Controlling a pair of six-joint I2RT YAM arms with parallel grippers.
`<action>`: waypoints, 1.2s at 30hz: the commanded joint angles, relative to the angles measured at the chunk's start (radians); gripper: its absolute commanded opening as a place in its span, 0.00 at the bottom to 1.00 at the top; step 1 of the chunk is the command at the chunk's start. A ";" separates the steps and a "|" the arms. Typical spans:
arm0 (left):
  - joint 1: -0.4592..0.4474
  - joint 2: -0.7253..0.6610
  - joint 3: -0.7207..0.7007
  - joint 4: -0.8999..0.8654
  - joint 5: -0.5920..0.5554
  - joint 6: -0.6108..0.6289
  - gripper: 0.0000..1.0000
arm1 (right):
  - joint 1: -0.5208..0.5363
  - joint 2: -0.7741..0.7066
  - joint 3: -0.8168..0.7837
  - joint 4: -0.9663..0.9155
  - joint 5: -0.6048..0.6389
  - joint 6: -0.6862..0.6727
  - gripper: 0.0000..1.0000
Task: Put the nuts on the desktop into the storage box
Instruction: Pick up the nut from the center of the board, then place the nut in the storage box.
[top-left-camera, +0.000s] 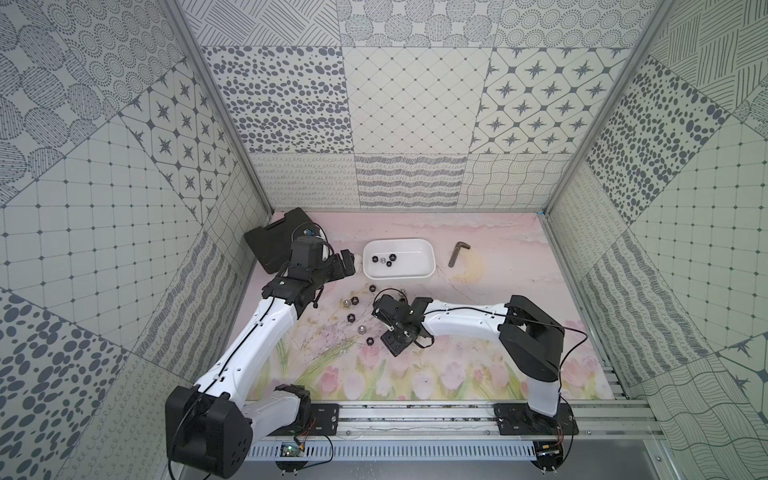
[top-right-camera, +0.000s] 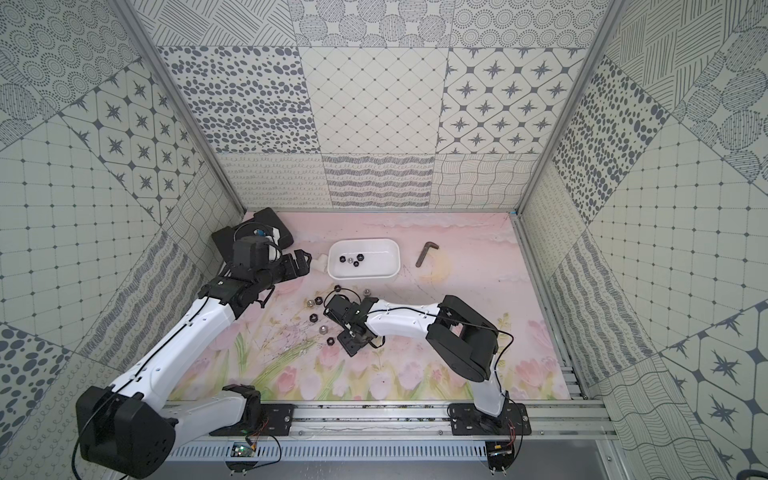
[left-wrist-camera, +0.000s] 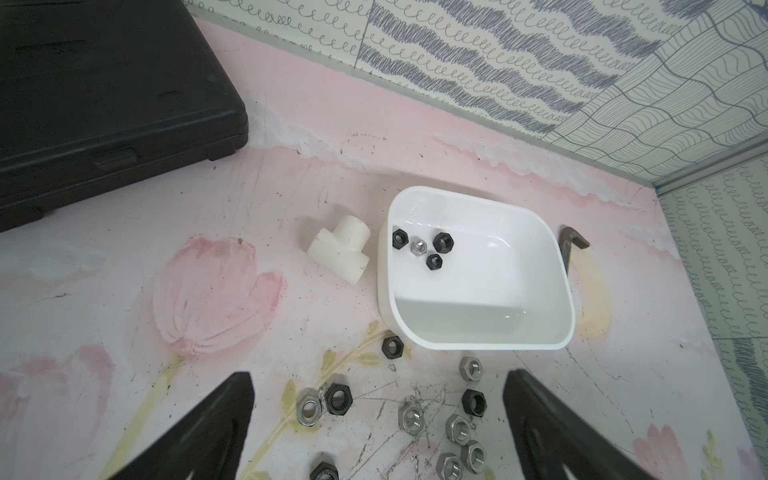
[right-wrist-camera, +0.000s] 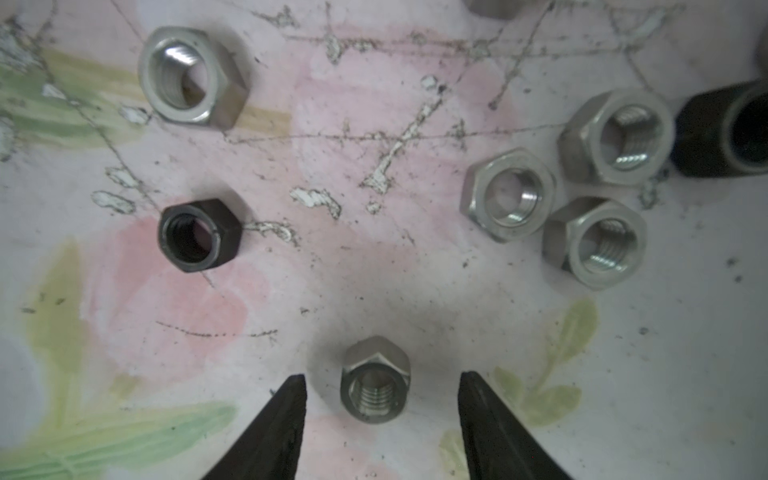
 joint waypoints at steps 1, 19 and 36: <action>-0.003 -0.010 -0.006 0.005 -0.010 0.006 0.99 | 0.007 0.022 0.025 0.009 -0.009 0.011 0.58; -0.003 -0.017 -0.008 0.003 -0.019 0.009 0.99 | -0.010 -0.038 0.045 -0.002 0.008 -0.001 0.19; -0.003 -0.003 0.002 0.010 0.005 0.001 0.99 | -0.385 0.025 0.420 0.002 -0.089 -0.142 0.18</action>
